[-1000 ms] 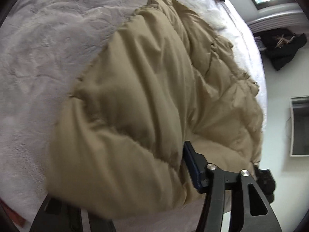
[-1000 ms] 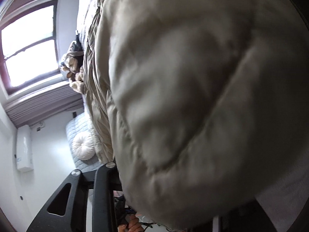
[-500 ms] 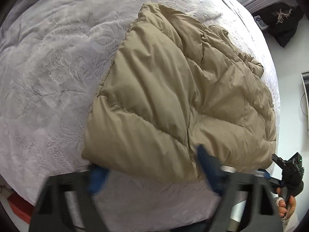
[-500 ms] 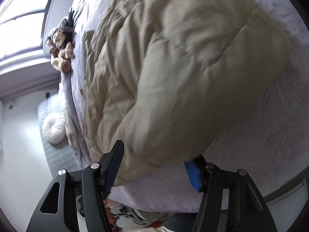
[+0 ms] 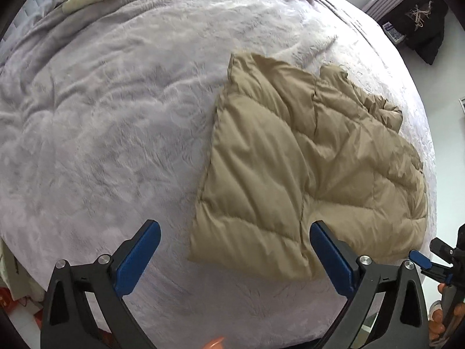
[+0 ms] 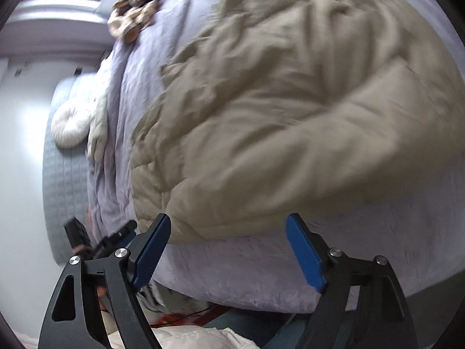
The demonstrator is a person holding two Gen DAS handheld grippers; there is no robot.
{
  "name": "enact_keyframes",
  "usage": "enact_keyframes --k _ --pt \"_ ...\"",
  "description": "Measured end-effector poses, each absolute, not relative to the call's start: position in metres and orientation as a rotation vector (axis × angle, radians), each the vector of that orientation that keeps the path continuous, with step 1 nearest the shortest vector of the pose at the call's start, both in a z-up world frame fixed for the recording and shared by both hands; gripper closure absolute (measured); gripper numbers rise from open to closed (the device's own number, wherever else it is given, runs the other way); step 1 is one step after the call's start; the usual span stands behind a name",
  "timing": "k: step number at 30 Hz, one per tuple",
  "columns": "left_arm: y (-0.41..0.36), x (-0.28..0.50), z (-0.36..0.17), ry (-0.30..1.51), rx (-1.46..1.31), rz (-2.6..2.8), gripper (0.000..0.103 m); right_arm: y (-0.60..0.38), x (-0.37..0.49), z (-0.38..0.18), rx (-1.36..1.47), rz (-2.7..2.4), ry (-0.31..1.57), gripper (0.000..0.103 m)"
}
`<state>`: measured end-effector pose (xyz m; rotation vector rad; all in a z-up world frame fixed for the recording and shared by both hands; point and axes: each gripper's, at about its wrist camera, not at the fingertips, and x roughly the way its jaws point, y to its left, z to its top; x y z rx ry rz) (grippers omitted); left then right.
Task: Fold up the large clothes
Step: 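Open both tools and release the folded jacket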
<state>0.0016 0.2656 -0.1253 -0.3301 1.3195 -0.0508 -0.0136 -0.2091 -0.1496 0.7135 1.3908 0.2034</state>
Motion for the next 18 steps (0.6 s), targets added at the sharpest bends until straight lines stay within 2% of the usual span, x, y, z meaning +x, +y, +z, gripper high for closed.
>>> enact_keyframes --k 3,4,10,18 --pt "0.266 0.010 -0.128 1.321 -0.319 -0.059 0.000 -0.188 -0.005 -0.144 0.611 0.219 1.388 0.002" --pt "0.266 0.012 -0.130 1.324 -0.317 -0.064 0.000 -0.181 -0.003 -0.142 0.558 0.217 1.384 0.000" --pt "0.269 0.033 -0.146 1.340 -0.316 -0.124 0.000 -0.144 0.009 -0.140 0.241 0.209 1.402 0.000" --pt "0.287 0.079 -0.173 1.340 -0.419 -0.294 0.000 -0.150 0.029 -0.140 0.283 0.173 1.386 0.000"
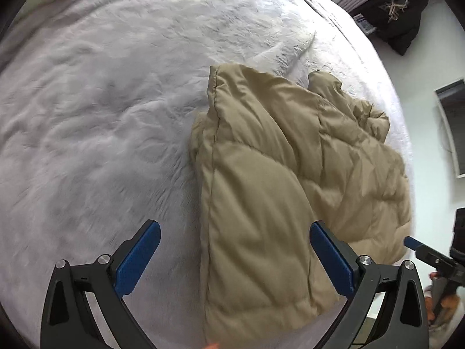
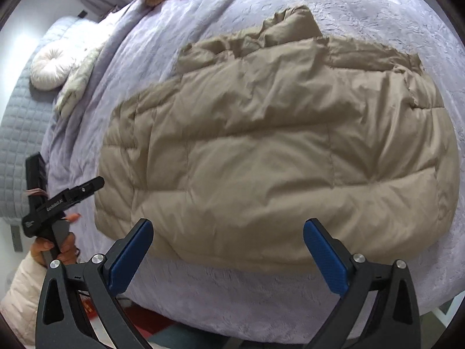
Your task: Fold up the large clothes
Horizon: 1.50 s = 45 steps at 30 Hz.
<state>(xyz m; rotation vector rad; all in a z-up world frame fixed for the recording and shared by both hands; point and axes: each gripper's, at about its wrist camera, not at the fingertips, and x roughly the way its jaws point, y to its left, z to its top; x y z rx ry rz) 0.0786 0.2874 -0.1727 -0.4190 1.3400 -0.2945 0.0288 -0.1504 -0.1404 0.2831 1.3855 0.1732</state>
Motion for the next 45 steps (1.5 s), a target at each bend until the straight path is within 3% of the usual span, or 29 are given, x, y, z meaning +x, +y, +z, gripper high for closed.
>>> enact_keyframes --k 6,7,8,9,10,11,12,14,15,16,18,21,32,45 --pt "0.281 0.103 -0.213 1.397 -0.485 -0.501 0.000 -0.152 0.045 -0.142 0.248 0.148 1.345 0.003" --pt "0.279 0.104 -0.218 1.408 -0.488 -0.528 0.000 -0.152 0.048 -0.143 0.245 0.146 1.338 0.011" --pt "0.276 0.105 -0.223 1.420 -0.487 -0.556 0.000 -0.152 0.050 -0.144 0.241 0.143 1.329 0.029" --pt "0.274 0.106 -0.228 1.431 -0.487 -0.580 0.000 -0.152 0.053 -0.145 0.234 0.137 1.324 0.040" --pt "0.272 0.107 -0.233 1.439 -0.493 -0.599 0.000 -0.153 0.056 -0.148 0.227 0.130 1.320 0.061" --pt "0.271 0.108 -0.236 1.443 -0.505 -0.612 0.000 -0.154 0.058 -0.150 0.228 0.128 1.317 0.073" --pt "0.271 0.110 -0.240 1.449 -0.524 -0.631 0.000 -0.154 0.059 -0.154 0.235 0.131 1.314 0.076" --pt "0.269 0.113 -0.245 1.456 -0.557 -0.667 0.000 -0.154 0.063 -0.163 0.237 0.145 1.312 0.078" --pt "0.267 0.115 -0.248 1.459 -0.572 -0.694 0.005 -0.153 0.065 -0.169 0.220 0.144 1.313 0.079" --pt "0.263 0.116 -0.249 1.460 -0.584 -0.727 0.026 -0.152 0.066 -0.174 0.197 0.137 1.314 0.080" --pt "0.255 0.116 -0.250 1.472 -0.627 -0.786 0.057 -0.152 0.070 -0.184 0.181 0.126 1.318 0.080" --pt "0.243 0.114 -0.236 1.456 -0.621 -0.797 0.071 -0.154 0.074 -0.195 0.180 0.113 1.328 0.080" --pt "0.132 0.091 -0.092 1.311 -0.433 -0.896 0.073 -0.175 0.084 -0.231 0.315 0.136 1.360 0.081" --pt "-0.041 0.080 -0.042 1.360 -0.209 -0.619 0.073 -0.231 0.084 -0.256 0.687 0.258 1.372 0.087"
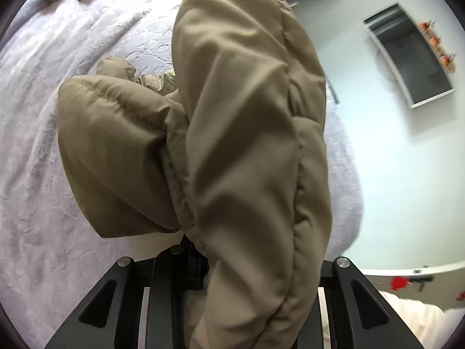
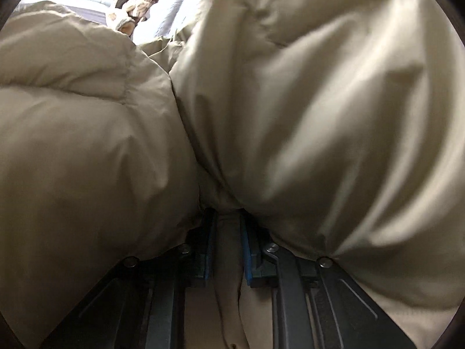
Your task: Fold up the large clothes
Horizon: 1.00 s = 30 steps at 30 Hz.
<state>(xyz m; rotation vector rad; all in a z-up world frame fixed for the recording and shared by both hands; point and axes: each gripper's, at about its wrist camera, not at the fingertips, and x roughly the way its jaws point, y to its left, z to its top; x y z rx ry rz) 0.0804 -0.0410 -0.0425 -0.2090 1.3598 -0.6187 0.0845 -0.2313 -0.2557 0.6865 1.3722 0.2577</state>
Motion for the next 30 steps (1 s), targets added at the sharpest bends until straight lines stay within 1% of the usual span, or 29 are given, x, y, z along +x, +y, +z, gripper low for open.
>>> enact_keyframes --k 3,6,7,8,9,10,11,12,13,14,16,17,19,21,22,23,26,27,29,30 --pt "-0.065 0.079 -0.040 1.358 -0.167 -0.579 0.073 -0.244 0.087 -0.259 0.764 0.282 1.406 0.087" --pt "-0.068 0.081 -0.042 1.381 -0.165 -0.552 0.073 -0.263 0.085 -0.246 0.800 0.284 1.438 0.086" --pt "-0.075 0.080 -0.044 1.390 -0.153 -0.533 0.073 -0.274 0.081 -0.235 0.802 0.296 1.427 0.083" --pt "-0.078 0.080 -0.046 1.394 -0.144 -0.524 0.073 -0.282 0.077 -0.228 0.798 0.298 1.419 0.072" --pt "-0.088 0.079 -0.048 1.403 -0.132 -0.519 0.073 -0.295 0.071 -0.218 0.791 0.289 1.407 0.066" --pt "-0.100 0.078 -0.052 1.412 -0.119 -0.515 0.073 -0.312 0.062 -0.208 0.795 0.274 1.388 0.061" --pt "-0.116 0.087 -0.056 1.419 -0.112 -0.519 0.071 -0.325 0.055 -0.201 0.810 0.264 1.371 0.061" --pt "-0.126 0.087 -0.060 1.424 -0.115 -0.537 0.060 -0.338 0.049 -0.196 0.825 0.253 1.359 0.061" --pt "-0.139 0.088 -0.064 1.433 -0.132 -0.575 0.047 -0.352 0.041 -0.191 0.838 0.234 1.348 0.061" --pt "-0.142 0.091 -0.071 1.439 -0.146 -0.596 0.042 -0.364 0.034 -0.187 0.849 0.216 1.338 0.061" --pt "-0.170 0.093 -0.084 1.448 -0.170 -0.691 0.024 -0.385 0.019 -0.182 0.862 0.178 1.324 0.061" --pt "-0.177 0.094 -0.088 1.447 -0.171 -0.726 0.021 -0.390 0.014 -0.180 0.865 0.166 1.317 0.061" --pt "-0.194 0.098 -0.101 1.454 -0.181 -0.797 0.021 -0.410 0.003 -0.174 0.867 0.138 1.305 0.061" --pt "-0.202 0.103 -0.110 1.476 -0.237 -0.851 0.019 -0.421 -0.010 -0.168 0.849 0.105 1.298 0.056" --pt "-0.206 0.107 -0.116 1.494 -0.284 -0.873 0.016 -0.428 -0.016 -0.166 0.841 0.091 1.296 0.051" --pt "-0.208 0.110 -0.118 1.506 -0.325 -0.886 0.016 -0.431 -0.019 -0.164 0.833 0.081 1.294 0.045" --pt "-0.214 0.123 -0.124 1.537 -0.410 -0.883 0.016 -0.443 -0.035 -0.155 0.821 0.071 1.270 0.035" --pt "-0.215 0.126 -0.125 1.542 -0.420 -0.876 0.016 -0.446 -0.040 -0.150 0.824 0.080 1.251 0.033" --pt "-0.224 0.132 -0.126 1.548 -0.425 -0.856 0.016 -0.451 -0.047 -0.138 0.840 0.111 1.206 0.025" --pt "-0.230 0.134 -0.125 1.549 -0.415 -0.852 0.016 -0.451 -0.050 -0.133 0.849 0.130 1.188 0.023"
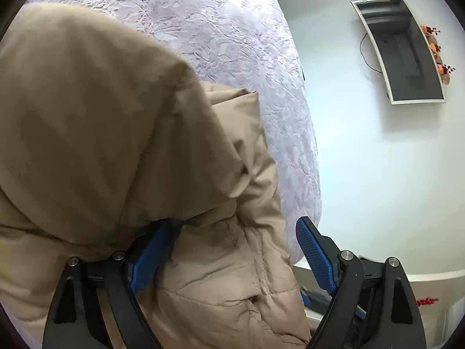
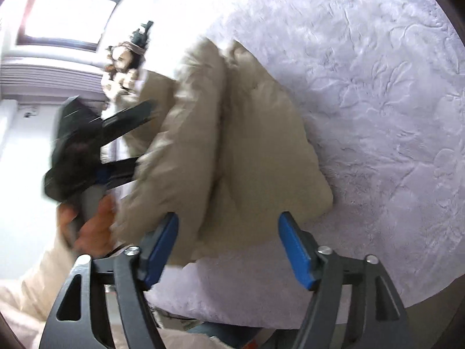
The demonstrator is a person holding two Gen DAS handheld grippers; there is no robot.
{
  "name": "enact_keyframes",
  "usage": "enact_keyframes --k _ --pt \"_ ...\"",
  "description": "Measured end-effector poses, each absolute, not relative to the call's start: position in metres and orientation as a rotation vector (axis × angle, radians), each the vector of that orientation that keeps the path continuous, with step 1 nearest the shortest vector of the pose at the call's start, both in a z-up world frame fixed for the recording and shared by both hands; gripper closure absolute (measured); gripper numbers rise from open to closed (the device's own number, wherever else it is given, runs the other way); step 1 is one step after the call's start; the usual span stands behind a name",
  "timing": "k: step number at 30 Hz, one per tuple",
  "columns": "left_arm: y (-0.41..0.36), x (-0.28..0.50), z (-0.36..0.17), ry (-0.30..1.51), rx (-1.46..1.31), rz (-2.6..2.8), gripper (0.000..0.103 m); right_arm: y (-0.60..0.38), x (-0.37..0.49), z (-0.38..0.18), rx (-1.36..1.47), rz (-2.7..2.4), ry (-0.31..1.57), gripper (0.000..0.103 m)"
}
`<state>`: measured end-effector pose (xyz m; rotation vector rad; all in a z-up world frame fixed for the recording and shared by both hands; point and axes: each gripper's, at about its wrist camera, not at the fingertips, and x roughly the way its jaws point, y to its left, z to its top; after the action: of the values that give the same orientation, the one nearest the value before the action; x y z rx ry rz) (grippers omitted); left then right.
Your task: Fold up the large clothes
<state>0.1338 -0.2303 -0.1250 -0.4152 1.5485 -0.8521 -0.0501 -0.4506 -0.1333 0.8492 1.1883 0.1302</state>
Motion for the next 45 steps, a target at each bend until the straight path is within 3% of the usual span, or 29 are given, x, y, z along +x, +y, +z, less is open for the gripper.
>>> enact_keyframes --k 6,10,12,13,19,22,26,30,33,37,41,45 --pt "-0.262 0.149 -0.113 1.538 -0.323 -0.856 0.016 -0.412 -0.056 -0.102 0.831 0.309 1.152 0.018" --pt "-0.283 0.134 -0.084 1.472 -0.223 -0.878 0.016 -0.389 -0.032 -0.107 0.743 0.212 1.186 0.020" --pt "-0.271 0.134 -0.067 1.401 -0.183 -0.894 0.016 -0.392 -0.022 -0.123 0.762 0.131 1.196 0.076" --pt "-0.259 0.139 -0.050 1.331 -0.160 -0.903 0.016 -0.394 -0.019 -0.131 0.776 0.091 1.208 0.088" --pt "-0.180 0.173 -0.030 1.122 -0.050 -0.718 0.016 -0.403 -0.024 -0.170 0.736 -0.053 1.294 0.088" --pt "-0.160 0.193 -0.062 1.138 -0.021 -0.612 0.016 -0.414 -0.037 -0.184 0.790 -0.073 1.314 0.088" --pt "-0.189 0.188 -0.106 1.138 0.025 -0.574 0.016 -0.423 -0.040 -0.204 0.851 -0.066 1.321 0.088" --pt "-0.210 0.184 -0.129 1.125 0.068 -0.590 0.016 -0.421 -0.046 -0.202 0.831 -0.058 1.335 0.087" --pt "-0.213 0.196 -0.148 1.132 0.060 -0.594 0.016 -0.431 -0.049 -0.192 0.885 -0.001 1.335 0.080" --pt "-0.204 0.195 -0.142 1.139 0.026 -0.602 0.016 -0.466 -0.061 -0.144 0.933 0.104 1.170 0.078" --pt "-0.204 0.192 -0.137 1.137 0.030 -0.600 0.016 -0.499 -0.036 -0.138 0.981 0.085 1.087 0.078" --pt "-0.203 0.192 -0.138 1.134 0.024 -0.593 0.016 -0.498 0.015 -0.182 1.007 0.166 1.135 0.092"
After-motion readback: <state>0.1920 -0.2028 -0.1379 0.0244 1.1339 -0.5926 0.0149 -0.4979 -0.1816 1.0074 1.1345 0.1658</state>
